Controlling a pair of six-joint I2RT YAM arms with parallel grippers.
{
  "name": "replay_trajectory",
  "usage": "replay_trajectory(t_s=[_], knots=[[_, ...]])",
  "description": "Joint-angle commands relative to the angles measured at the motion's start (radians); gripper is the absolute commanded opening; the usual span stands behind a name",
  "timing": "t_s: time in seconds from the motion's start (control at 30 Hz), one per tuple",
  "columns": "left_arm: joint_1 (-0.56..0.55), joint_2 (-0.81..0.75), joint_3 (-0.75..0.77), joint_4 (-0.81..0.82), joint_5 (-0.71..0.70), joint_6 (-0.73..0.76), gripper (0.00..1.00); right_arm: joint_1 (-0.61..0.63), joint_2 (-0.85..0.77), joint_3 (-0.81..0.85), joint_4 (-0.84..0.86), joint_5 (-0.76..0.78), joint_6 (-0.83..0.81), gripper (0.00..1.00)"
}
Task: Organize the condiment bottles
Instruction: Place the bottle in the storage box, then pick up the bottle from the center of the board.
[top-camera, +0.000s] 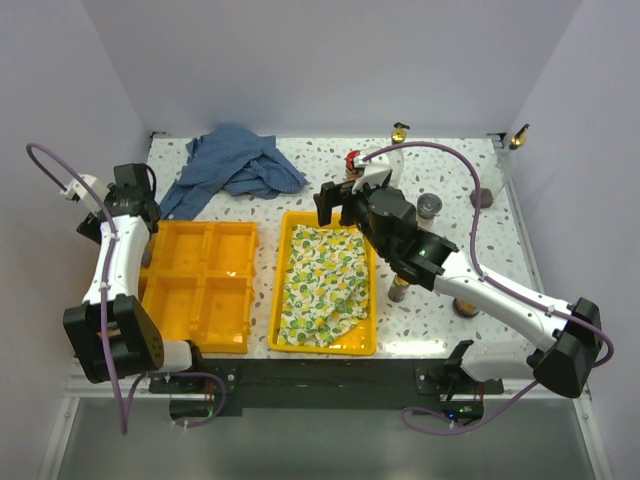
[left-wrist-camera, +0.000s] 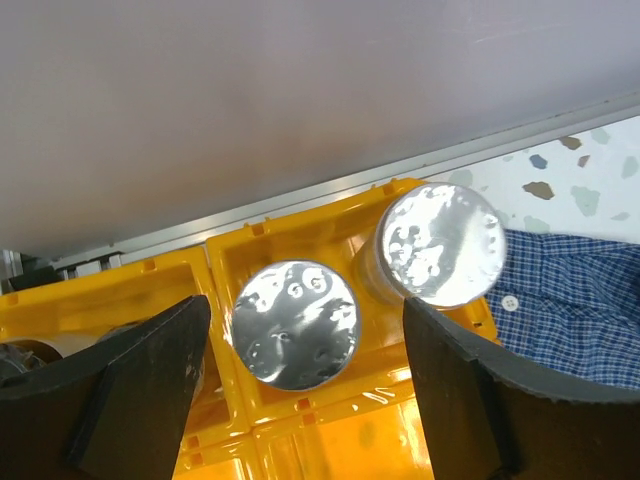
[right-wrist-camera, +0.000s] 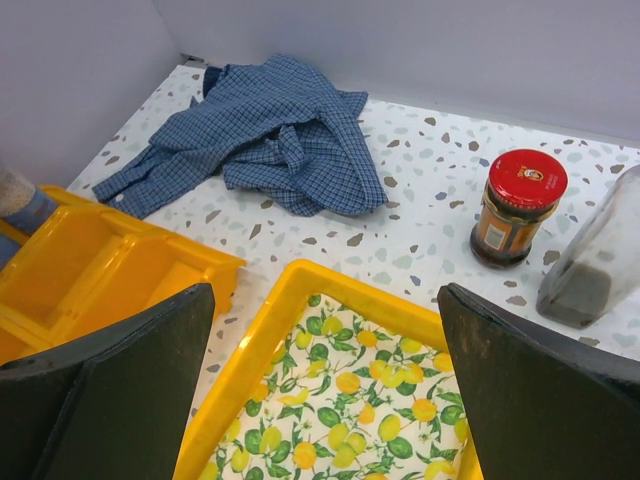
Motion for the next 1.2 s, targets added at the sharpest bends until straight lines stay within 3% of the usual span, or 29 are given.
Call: replay_trajectory(t_s=[0.0,0.17,0.33,0.47,0.6,0.8,0.97,1.17], knots=[[0.008,-0.074,0.083,0.042,0.053,0.064,0.84,0.001,-0.003,0.021,0.030,0.009,-0.004,0.99],[0.005,-0.128,0.093,0.133,0.218,0.190,0.95,0.001,0.019,0.033,0.014,0.000,0.003,0.99],[-0.038,-0.136,0.082,0.225,0.543,0.340,1.00,0.001,0.062,0.093,-0.068,0.015,0.023,0.99],[-0.212,-0.136,0.067,0.302,0.620,0.452,1.00,0.001,0.094,0.131,-0.133,0.104,0.071,0.99],[-0.311,-0.134,0.051,0.395,0.822,0.508,1.00,0.001,0.131,0.199,-0.219,0.240,0.172,0.99],[-0.423,-0.179,-0.054,0.526,1.067,0.568,1.00,0.001,0.186,0.325,-0.542,0.302,0.342,0.99],[-0.532,-0.188,-0.113,0.573,1.145,0.609,1.00,0.000,0.158,0.357,-0.740,0.314,0.491,0.99],[-0.648,-0.182,-0.154,0.581,1.105,0.663,1.00,0.000,0.036,0.285,-0.973,0.325,0.749,0.99]])
